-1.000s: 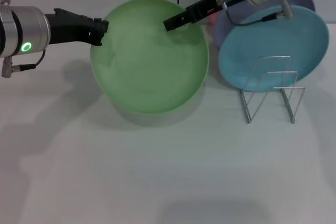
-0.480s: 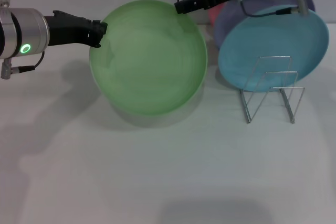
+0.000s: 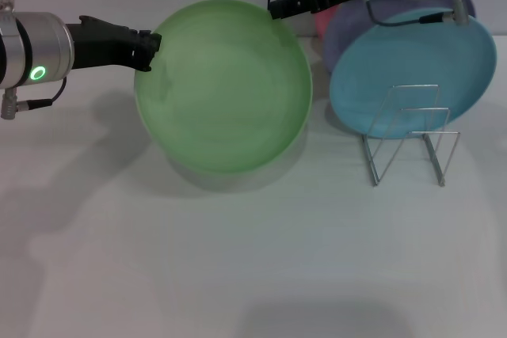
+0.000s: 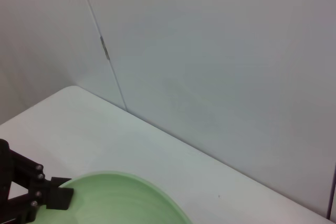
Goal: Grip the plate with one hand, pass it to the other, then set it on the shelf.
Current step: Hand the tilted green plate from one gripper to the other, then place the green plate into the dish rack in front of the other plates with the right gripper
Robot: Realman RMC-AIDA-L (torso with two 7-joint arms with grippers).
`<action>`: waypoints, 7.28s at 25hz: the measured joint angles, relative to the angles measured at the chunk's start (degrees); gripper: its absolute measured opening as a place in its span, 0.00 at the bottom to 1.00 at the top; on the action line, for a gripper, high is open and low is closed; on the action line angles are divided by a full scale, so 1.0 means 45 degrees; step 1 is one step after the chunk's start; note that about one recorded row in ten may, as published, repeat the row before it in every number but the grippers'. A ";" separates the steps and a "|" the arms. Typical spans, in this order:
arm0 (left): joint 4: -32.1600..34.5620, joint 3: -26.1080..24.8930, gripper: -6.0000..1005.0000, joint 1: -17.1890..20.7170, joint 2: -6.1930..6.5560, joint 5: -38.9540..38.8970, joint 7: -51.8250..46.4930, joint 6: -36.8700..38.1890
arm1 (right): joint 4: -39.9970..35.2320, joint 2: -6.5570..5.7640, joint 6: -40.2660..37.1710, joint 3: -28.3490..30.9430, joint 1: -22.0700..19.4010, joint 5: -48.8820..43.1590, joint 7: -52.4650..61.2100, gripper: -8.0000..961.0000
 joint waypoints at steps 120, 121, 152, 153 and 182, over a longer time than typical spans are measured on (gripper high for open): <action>-0.0638 -0.0549 0.80 0.0569 -0.0051 -0.3323 0.2838 0.2287 | -0.3022 -0.0112 -0.2254 -0.0412 -0.0661 -0.1844 0.0766 0.05; -0.0640 -0.0463 0.82 0.0647 -0.0052 -0.3324 0.2944 0.2562 | -0.3458 -0.0121 -0.2476 -0.0403 -0.0833 -0.1952 0.0767 0.05; 0.0523 0.2042 0.86 0.1912 -0.0095 -0.3794 0.3288 0.7627 | -1.2713 0.0236 -0.6320 0.0410 -0.3728 -0.3183 -0.5007 0.05; 0.0529 0.2084 0.86 0.1923 -0.0096 -0.3793 0.3287 0.7643 | -1.2713 0.0236 -0.6320 0.0410 -0.3728 -0.3183 -0.5007 0.05; 0.0883 0.2797 0.86 0.1797 -0.0117 -0.3984 0.3260 0.8034 | -1.2599 0.0405 -0.5092 -0.0925 -0.4552 -0.3735 -0.8388 0.05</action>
